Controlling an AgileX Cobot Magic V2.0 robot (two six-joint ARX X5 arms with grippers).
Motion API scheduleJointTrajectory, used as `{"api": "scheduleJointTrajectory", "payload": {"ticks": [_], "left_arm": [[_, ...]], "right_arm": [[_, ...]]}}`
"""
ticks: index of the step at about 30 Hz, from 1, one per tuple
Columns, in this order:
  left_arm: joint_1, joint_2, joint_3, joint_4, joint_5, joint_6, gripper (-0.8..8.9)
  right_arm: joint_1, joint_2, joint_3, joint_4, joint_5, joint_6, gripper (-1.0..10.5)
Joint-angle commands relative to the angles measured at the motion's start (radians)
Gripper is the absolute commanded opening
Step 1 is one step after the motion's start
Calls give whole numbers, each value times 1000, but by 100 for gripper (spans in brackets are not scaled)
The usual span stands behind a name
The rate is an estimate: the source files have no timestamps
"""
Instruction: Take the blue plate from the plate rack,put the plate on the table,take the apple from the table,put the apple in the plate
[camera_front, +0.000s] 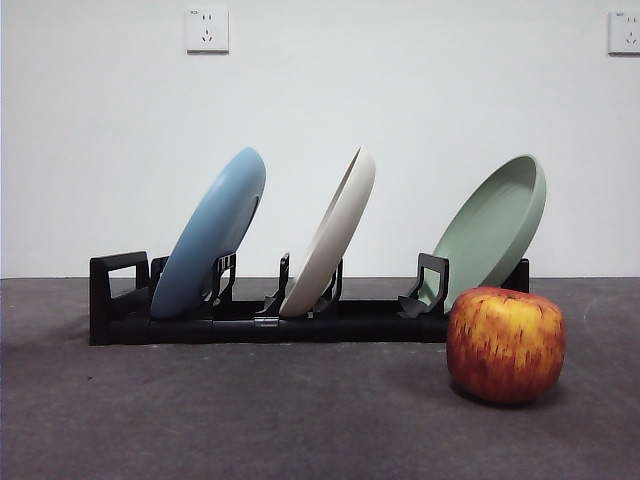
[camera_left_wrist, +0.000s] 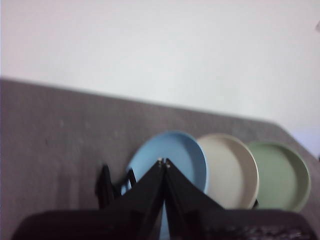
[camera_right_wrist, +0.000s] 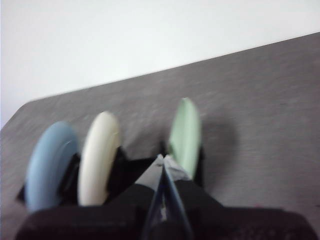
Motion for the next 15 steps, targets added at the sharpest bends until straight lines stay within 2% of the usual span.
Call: {"api": "scheduleJointTrajectory", "payload": {"ticks": [1,7,9,10,13,15], "left_arm": [[1,137,126,-105,52,69,-4],[-7,369,333,-230,114,130,0],[-18,422,369,-226,119,133,8],[-24,446,384,-219,120,132,41],[-47,504,402,-184,120,129,220],[-77,541,402,-152,120,116,236]], "right_arm": [[-2,84,98,-41,-70,-58,2],[-2,238,228,-87,-197,-101,13],[-2,275,247,-93,-200,-104,74],[-2,293,253,-97,-199,-105,136],[-2,335,253,-103,-200,-104,273],[-2,360,253,-119,-200,-104,291]]}}
